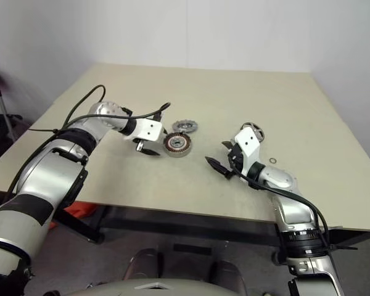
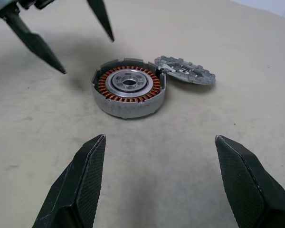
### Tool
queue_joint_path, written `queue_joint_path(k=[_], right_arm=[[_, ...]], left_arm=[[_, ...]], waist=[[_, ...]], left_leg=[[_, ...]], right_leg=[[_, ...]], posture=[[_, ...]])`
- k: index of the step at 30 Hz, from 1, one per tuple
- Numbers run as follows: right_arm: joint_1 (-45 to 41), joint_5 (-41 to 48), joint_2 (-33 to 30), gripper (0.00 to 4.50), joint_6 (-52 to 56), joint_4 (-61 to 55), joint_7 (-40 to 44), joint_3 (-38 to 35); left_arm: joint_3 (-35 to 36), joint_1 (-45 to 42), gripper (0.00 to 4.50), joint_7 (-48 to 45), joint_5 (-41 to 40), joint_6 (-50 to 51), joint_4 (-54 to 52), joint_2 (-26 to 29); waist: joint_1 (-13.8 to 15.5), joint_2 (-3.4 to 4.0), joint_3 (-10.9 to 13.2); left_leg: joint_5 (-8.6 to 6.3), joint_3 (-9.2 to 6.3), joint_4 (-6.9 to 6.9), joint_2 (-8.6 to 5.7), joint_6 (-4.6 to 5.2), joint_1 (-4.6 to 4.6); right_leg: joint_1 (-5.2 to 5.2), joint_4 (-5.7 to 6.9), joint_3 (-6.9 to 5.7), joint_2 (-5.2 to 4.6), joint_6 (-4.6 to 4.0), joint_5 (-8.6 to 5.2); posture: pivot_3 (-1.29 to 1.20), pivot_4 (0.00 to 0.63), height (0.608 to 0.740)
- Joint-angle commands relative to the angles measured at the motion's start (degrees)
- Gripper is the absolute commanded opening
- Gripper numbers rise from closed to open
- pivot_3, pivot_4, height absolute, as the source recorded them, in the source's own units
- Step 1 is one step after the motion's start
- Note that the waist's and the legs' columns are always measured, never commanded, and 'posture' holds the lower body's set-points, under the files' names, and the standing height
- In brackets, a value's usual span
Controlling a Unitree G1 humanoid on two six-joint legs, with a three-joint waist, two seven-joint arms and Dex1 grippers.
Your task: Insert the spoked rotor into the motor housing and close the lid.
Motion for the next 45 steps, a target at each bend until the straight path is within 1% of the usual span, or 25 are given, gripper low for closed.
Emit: queue_joint_path(k=[1,8,17,29,37,39,42,45], right_arm=[[0.0,0.8,0.8,4.12,-0.3,-3.6,-1.3,0.2],[0.4,0.2,2.2,4.12,-0.4,-4.6,-4.1,0.3],[2.7,-0.2,4.5,4.12,-0.3,-8.2,-8.0,1.2],[4.6,-1.2,7.4,4.12,-1.6,-11.0,-13.7,1.6],[5.3,-1.3,7.6,4.12,-1.5,-12.2,-15.2,1.1],[5.0,-1.2,7.6,4.12,-1.4,-12.1,-15.4,0.8],[4.9,-1.2,7.6,4.12,-1.2,-12.3,-15.7,0.8],[4.8,-1.2,7.6,4.12,-1.2,-12.2,-16.0,0.9]], left_arm=[[-0.8,-2.4,4.11,2.3,2.3,-0.4,0.5,-0.5],[-2.7,-2.6,4.11,5.8,6.0,1.2,1.9,-2.4],[-3.6,-2.3,4.11,8.3,8.9,2.3,2.7,-4.2],[-4.8,-4.2,4.11,10.5,12.2,4.0,3.4,-5.7],[-5.5,-4.1,4.11,12.0,13.8,5.8,3.8,-6.5],[-5.3,-3.9,3.74,11.8,13.7,6.0,3.8,-6.6],[-5.3,-3.6,2.88,11.5,13.7,6.1,3.8,-6.7],[-5.3,-3.3,2.88,11.5,13.8,6.0,3.8,-6.7]], waist=[[0.0,0.0,0.0],[0.1,0.0,0.0],[0.1,0.0,0.0],[0.1,0.0,0.0],[0.1,0.0,0.0],[0.1,0.0,0.0],[0.1,0.0,0.0],[0.1,0.0,0.0]], left_leg=[[0.0,0.0,0.0,0.0,0.0,0.0],[0.0,-0.04,-0.01,-0.01,0.0,-0.04],[0.0,-0.05,-0.02,-0.02,0.01,-0.04],[0.0,-0.08,-0.04,-0.01,0.0,-0.04],[0.0,-0.08,-0.07,-0.02,0.01,-0.04],[0.0,-0.08,-0.08,-0.02,0.01,-0.03],[-0.01,-0.08,-0.08,-0.02,0.01,-0.04],[0.0,-0.08,-0.08,-0.02,0.01,-0.03]], right_leg=[[0.0,0.0,0.0,0.0,0.01,0.0],[0.0,-0.03,-0.01,0.0,0.02,0.0],[0.0,-0.04,-0.01,0.0,0.02,0.01],[0.0,-0.08,-0.01,0.0,0.06,0.01],[0.0,-0.13,-0.01,0.0,0.06,0.01],[0.0,-0.13,-0.01,0.0,0.06,0.01],[0.0,-0.13,-0.01,-0.01,0.06,0.02],[0.0,-0.13,-0.01,0.0,0.06,0.02]], posture=[[0.0,0.0,0.74],[0.0,0.0,0.74],[0.0,0.0,0.74],[0.0,0.0,0.74],[0.0,0.0,0.74],[0.0,0.0,0.74],[0.0,0.0,0.74],[0.0,0.0,0.74]])
